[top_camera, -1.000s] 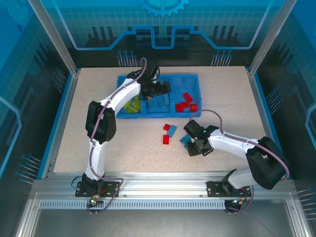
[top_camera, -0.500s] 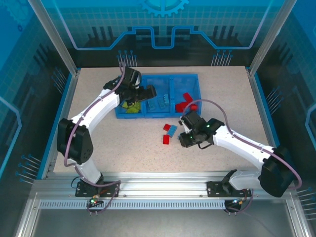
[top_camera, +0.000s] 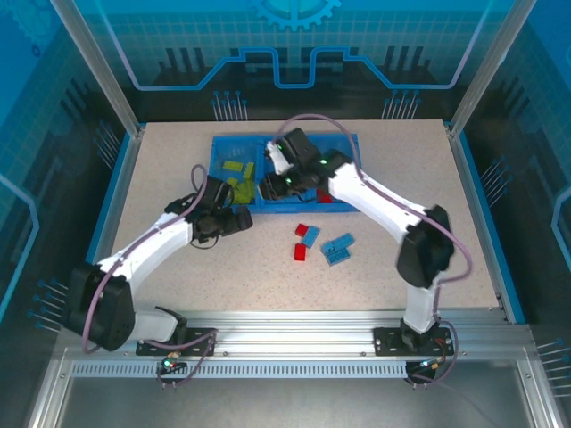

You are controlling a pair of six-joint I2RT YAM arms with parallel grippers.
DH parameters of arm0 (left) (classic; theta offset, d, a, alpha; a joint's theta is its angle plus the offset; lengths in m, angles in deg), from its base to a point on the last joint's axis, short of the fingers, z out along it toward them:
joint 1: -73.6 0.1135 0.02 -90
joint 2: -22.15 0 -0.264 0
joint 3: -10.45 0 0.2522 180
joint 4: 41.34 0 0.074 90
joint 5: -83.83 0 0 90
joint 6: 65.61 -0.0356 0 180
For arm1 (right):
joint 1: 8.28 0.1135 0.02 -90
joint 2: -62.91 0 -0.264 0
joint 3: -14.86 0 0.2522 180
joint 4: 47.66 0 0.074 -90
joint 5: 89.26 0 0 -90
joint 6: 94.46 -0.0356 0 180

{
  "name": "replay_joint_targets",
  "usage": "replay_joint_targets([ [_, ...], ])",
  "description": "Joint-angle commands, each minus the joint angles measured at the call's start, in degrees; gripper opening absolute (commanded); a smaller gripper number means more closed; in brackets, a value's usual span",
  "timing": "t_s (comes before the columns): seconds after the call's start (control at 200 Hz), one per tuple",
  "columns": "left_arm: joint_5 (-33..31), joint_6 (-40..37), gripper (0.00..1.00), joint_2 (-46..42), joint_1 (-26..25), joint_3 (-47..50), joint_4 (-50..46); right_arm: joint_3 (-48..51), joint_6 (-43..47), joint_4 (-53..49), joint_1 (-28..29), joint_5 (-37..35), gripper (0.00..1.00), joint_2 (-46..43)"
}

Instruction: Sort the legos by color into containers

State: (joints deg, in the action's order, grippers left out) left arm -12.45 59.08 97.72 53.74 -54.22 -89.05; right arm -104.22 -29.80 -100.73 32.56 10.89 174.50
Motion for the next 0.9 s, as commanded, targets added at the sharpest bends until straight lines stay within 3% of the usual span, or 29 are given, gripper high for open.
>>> replay_joint_targets([
  [0.0, -2.08, 2.4, 0.99, -2.92, 0.52, 3.94, 0.05, -14.54, -3.65, -8.43, -0.26, 1.84, 0.17, 10.92],
  [0.17, -1.01, 4.19, 0.99, -4.35, -0.59, 7.29, -1.08, -34.27, -7.48, -14.25, 0.18, 1.08, 0.2, 25.53],
  [0.29, -1.48, 5.2, 0.99, -5.08, -3.9, 7.88, -0.47, -40.84, -9.22, -16.43, 0.07, 0.4, 0.28, 30.79],
  [0.465, -2.63, 7.19, 0.99, -2.98, -11.71, 6.86, 1.16, -41.02, -11.53, -13.2, -0.16, 1.31, 0.48, 32.71],
  [0.605, -3.21, 7.62, 0.99, 0.04, -16.18, 6.05, 1.77, -40.93, -11.06, -11.97, -0.15, 2.51, 0.71, 32.4],
  [0.755, -2.96, 5.56, 0.99, 0.1, -18.26, 5.61, 4.77, -37.81, -8.94, -10.93, 0.11, 3.35, 0.8, 27.73],
  [0.895, -0.81, 4.03, 0.99, 3.27, -20.35, 1.94, 7.61, -26.9, -7.55, -6.21, 0.05, 1.67, 0.83, 17.12],
])
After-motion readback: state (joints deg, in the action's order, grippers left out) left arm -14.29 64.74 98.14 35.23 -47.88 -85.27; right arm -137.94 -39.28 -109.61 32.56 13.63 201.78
